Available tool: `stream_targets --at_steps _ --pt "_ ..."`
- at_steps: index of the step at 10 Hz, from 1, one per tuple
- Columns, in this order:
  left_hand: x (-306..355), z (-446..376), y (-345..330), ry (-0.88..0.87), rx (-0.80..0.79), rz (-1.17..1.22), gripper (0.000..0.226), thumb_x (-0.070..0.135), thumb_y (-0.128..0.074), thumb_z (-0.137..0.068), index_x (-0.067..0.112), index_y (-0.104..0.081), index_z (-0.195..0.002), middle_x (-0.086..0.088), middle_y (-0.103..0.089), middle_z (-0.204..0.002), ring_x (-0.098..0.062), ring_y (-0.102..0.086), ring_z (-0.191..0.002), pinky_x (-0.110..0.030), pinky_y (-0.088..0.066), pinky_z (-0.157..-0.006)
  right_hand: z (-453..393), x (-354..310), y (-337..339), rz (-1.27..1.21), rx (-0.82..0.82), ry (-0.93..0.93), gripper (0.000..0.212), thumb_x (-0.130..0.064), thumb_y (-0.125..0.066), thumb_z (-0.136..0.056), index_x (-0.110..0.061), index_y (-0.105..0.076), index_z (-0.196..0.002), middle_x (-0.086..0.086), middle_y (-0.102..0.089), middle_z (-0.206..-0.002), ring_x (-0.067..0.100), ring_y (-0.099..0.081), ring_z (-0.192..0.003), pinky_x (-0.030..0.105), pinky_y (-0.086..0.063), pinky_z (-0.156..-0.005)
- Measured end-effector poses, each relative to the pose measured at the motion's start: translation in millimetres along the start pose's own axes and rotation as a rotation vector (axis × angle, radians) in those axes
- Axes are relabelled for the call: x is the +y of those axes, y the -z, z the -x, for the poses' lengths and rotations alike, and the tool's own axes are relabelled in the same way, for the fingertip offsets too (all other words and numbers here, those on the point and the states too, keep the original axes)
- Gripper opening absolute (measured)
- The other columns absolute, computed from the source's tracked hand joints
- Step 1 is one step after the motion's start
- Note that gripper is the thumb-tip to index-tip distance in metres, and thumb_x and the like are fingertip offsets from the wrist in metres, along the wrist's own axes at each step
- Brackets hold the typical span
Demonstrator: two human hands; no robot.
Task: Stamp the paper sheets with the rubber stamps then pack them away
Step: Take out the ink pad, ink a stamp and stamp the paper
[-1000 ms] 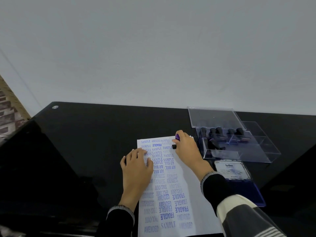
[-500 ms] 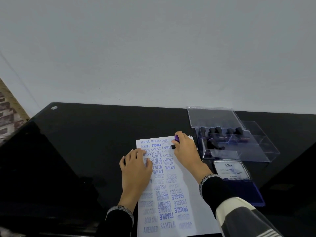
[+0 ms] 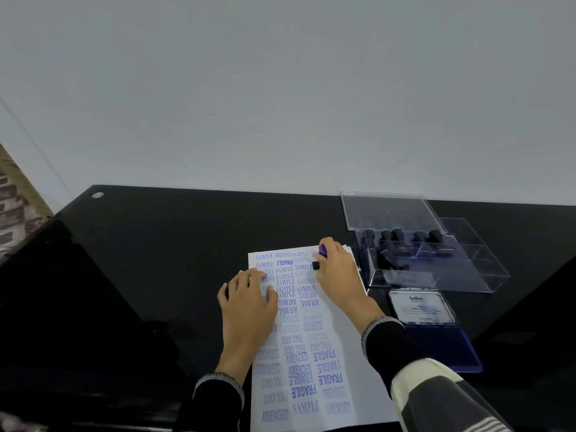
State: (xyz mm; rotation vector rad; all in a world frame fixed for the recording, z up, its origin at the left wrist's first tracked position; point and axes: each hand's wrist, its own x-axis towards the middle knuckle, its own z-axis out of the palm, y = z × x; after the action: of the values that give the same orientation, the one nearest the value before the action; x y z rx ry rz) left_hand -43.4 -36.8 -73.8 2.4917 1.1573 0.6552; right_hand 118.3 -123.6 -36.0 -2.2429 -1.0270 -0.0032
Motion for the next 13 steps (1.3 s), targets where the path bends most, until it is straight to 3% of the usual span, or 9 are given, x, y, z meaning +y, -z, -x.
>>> stream_targets --at_steps 1,2,11,13 --pt "0.1 -0.1 0.1 0.000 -0.005 0.002 0.029 0.037 -0.048 -0.094 0.028 -0.052 -0.121 0.011 -0.051 -0.129 -0.011 -0.041 -0.128 -0.041 -0.023 -0.114 -0.2 -0.3 -0.4 -0.014 0.010 -0.004 0.020 -0.005 -0.058 -0.090 -0.009 -0.050 -0.107 0.007 -0.056 -0.102 0.021 -0.058 -0.090 0.027 -0.053 -0.071" --pt "0.4 0.3 0.6 0.001 0.000 0.008 0.029 0.036 -0.048 -0.094 0.028 -0.052 -0.121 0.011 -0.051 -0.128 -0.011 -0.041 -0.127 -0.041 -0.023 -0.114 2.5 -1.6 -0.6 0.055 0.015 0.022 0.017 -0.007 -0.055 -0.092 -0.009 -0.048 -0.107 0.005 -0.054 -0.101 0.016 -0.050 -0.082 0.022 -0.047 -0.068" --pt "-0.8 -0.6 -0.4 0.005 -0.015 0.011 0.031 0.038 -0.047 -0.094 0.029 -0.052 -0.123 0.012 -0.050 -0.132 -0.010 -0.039 -0.130 -0.041 -0.022 -0.115 -1.6 -2.1 -0.3 0.017 -0.008 0.003 0.021 -0.009 -0.057 -0.091 -0.010 -0.048 -0.109 0.004 -0.054 -0.104 0.016 -0.053 -0.086 0.020 -0.049 -0.071" --pt "-0.4 0.1 0.6 0.000 -0.015 0.011 0.032 0.037 -0.046 -0.095 0.028 -0.052 -0.125 0.011 -0.050 -0.133 -0.011 -0.038 -0.132 -0.042 -0.022 -0.115 9.3 -0.7 -1.2 -0.031 0.042 0.020 0.016 -0.008 -0.057 -0.091 -0.011 -0.049 -0.103 -0.001 -0.049 -0.094 0.012 -0.049 -0.078 0.008 -0.035 -0.058"
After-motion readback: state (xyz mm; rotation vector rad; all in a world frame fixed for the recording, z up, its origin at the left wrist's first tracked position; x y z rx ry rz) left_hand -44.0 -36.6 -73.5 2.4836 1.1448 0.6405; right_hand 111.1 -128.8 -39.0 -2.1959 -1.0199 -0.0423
